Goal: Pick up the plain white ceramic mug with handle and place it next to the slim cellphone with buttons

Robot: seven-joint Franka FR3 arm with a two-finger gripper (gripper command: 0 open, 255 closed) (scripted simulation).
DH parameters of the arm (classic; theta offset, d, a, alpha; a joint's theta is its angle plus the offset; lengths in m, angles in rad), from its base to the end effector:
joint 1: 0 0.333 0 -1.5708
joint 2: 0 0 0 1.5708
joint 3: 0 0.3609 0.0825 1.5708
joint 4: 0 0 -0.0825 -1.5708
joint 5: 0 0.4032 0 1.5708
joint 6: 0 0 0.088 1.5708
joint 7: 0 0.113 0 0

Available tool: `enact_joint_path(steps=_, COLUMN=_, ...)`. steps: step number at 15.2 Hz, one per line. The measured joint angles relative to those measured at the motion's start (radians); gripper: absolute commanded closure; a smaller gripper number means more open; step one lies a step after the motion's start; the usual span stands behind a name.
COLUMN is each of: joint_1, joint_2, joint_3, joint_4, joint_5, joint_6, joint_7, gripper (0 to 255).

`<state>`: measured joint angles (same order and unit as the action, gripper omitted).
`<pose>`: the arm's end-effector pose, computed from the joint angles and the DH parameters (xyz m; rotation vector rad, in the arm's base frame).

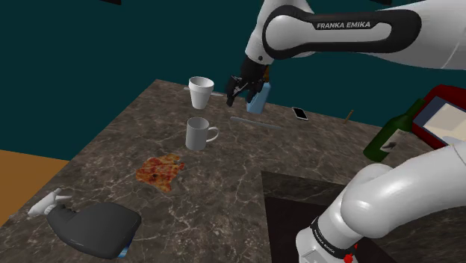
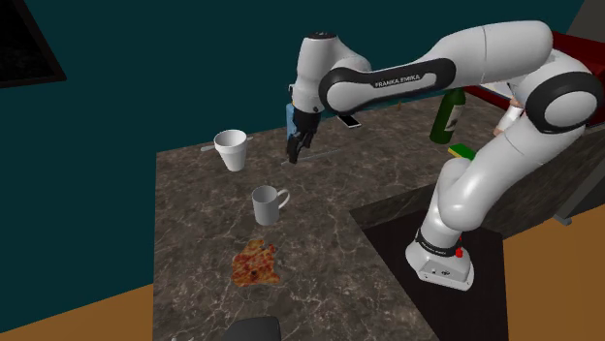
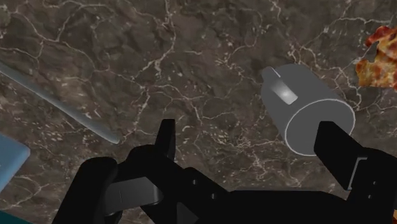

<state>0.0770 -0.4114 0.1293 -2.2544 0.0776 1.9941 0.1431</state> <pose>0.4347 0.1038 0.5676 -3.0872 -0.0459 -0.2209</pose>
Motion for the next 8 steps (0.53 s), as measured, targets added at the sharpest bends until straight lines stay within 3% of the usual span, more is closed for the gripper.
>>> enact_joint_path(steps=8, joint_1=0.027, joint_2=0.262, joint_3=0.084, joint_4=0.098, joint_5=-0.056, joint_6=0.123, joint_7=0.075, gripper=0)
